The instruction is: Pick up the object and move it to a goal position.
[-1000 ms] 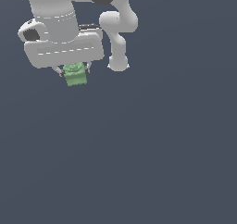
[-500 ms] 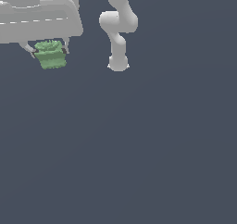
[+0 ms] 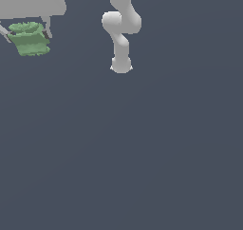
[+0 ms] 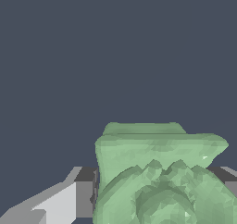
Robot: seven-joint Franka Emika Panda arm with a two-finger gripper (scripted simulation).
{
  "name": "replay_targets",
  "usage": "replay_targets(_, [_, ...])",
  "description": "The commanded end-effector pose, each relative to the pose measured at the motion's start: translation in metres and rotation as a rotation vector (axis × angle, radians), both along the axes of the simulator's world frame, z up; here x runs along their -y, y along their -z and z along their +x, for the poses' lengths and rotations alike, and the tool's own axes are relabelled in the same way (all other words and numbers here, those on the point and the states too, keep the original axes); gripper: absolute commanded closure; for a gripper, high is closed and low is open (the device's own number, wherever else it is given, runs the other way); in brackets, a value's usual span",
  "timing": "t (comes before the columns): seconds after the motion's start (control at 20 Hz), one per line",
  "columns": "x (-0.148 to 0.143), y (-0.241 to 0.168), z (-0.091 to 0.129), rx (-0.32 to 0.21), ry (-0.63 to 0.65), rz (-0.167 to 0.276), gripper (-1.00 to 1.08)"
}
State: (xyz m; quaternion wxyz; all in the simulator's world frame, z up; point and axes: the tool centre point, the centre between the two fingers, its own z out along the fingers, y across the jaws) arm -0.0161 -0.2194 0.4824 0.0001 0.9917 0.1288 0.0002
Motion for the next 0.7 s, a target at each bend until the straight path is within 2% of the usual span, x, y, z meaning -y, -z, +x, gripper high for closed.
replay_targets(0.0, [0.005, -0.007, 0.001, 0.000, -0.001, 0.000, 1.08])
replay_targets(0.65, [0.014, -0.021, 0.005, 0.000, 0.000, 0.000, 1.08])
